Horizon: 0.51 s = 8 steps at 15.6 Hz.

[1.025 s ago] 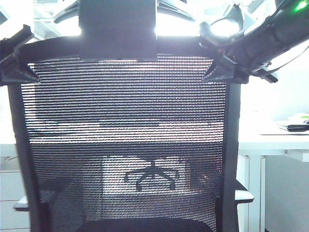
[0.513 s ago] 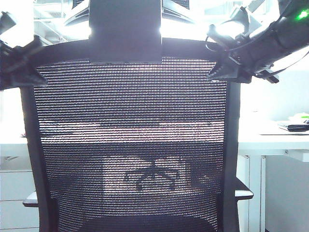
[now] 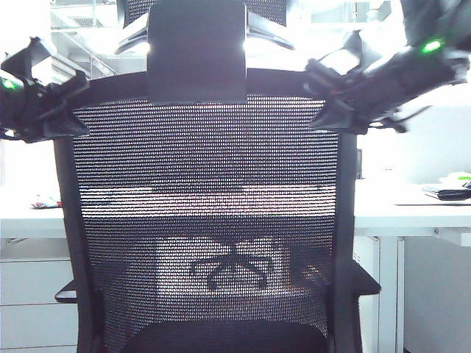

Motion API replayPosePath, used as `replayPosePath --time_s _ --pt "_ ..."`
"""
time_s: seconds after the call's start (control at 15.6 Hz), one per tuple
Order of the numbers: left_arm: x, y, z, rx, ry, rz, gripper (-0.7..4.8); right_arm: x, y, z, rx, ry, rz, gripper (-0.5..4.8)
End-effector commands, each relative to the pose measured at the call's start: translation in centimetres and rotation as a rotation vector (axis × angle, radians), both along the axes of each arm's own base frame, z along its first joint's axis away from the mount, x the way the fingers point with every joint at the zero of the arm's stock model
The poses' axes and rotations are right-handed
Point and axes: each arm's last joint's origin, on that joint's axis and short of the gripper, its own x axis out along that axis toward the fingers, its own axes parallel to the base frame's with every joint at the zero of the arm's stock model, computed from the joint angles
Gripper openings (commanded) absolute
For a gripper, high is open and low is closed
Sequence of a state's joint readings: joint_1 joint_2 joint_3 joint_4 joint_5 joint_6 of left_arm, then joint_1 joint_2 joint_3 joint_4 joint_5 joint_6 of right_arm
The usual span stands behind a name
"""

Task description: Push the black chair under the table.

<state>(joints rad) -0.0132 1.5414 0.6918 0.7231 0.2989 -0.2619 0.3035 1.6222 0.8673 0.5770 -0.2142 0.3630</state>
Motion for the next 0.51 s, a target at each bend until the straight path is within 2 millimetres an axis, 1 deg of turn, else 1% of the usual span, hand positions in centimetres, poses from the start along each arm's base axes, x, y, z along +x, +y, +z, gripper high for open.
replayPosePath --time_s 0.06,0.19,0.32,0.51 --pt "1.2 0.8 0.0 0.010 -0.044 0.103 -0.06 2.4 -0.4 1.4 -0.001 -0.096 -0.078 -0.09" --pt "2.0 0.8 -0.4 0.007 -0.103 0.121 -0.06 3.5 -0.2 1.2 -0.032 -0.110 -0.074 -0.09" --pt "3.5 0.8 -0.8 0.008 -0.095 0.121 -0.06 4.7 -0.3 1.0 -0.032 -0.111 -0.082 -0.09" --pt "6.7 0.8 -1.1 0.007 -0.105 0.121 -0.06 6.4 -1.0 0.8 -0.041 -0.119 -0.094 -0.09"
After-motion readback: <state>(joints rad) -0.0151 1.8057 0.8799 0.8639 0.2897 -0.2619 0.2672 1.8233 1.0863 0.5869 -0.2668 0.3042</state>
